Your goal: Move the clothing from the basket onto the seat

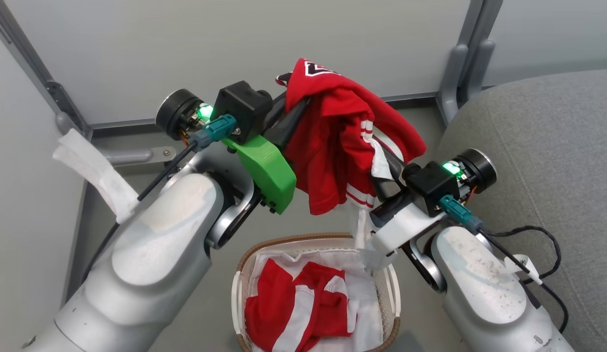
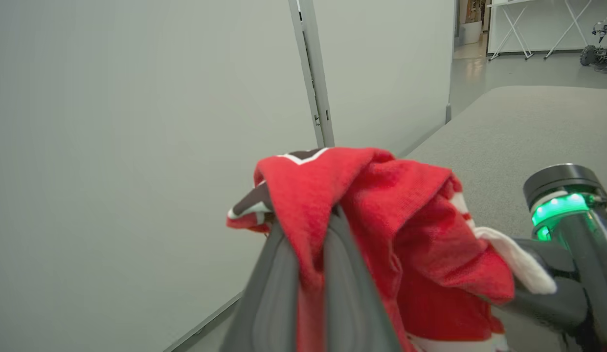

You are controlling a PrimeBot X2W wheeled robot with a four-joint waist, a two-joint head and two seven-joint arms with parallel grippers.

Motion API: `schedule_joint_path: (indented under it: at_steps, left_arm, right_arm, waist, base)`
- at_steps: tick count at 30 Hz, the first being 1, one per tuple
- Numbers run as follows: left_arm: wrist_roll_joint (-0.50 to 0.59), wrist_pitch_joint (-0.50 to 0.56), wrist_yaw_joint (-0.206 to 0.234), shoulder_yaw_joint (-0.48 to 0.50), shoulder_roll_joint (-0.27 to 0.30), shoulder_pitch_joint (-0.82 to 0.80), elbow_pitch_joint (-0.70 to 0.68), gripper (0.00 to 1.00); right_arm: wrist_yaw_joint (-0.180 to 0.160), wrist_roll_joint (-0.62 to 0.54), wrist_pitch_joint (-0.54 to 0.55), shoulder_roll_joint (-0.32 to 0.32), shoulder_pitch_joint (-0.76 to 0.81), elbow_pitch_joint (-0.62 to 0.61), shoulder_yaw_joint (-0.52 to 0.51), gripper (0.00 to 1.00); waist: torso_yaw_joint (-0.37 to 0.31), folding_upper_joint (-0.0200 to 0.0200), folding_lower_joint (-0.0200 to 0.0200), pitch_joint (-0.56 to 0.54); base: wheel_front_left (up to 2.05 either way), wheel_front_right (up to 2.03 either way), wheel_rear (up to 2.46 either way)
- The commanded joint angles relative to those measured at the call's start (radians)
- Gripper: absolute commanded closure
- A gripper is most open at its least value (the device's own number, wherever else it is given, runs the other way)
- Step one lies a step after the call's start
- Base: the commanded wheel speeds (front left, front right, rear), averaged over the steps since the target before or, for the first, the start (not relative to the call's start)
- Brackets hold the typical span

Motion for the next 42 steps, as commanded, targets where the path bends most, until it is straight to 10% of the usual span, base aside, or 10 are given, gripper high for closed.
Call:
schedule_joint_path:
  at_steps: [1, 4, 42]
  left_arm:
    - [-0.003, -0.017, 0.01, 0.011, 0.012, 0.022, 0.004, 0.98]
    - [-0.009, -0.053, 0.023, 0.021, 0.018, 0.056, 0.015, 0.0]
    - [0.047, -0.328, 0.089, 0.007, -0.002, 0.413, 0.095, 0.0]
  right_arm:
    - [-0.001, 0.0, -0.001, -0.004, -0.013, 0.005, -0.007, 1.0]
    - [-0.001, -0.007, -0.001, -0.004, -0.021, 0.007, -0.024, 1.0]
    - [-0.001, -0.091, -0.001, -0.004, 0.128, -0.066, -0.273, 1.0]
  waist:
    - [-0.003, 0.0, 0.0, 0.007]
    - [-0.005, 0.0, 0.0, 0.014]
    - [-0.142, 0.0, 0.0, 0.063]
  base:
    - [0.0, 0.0, 0.0]
    - [0.0, 0.0, 0.0]
    - [0.0, 0.0, 0.0]
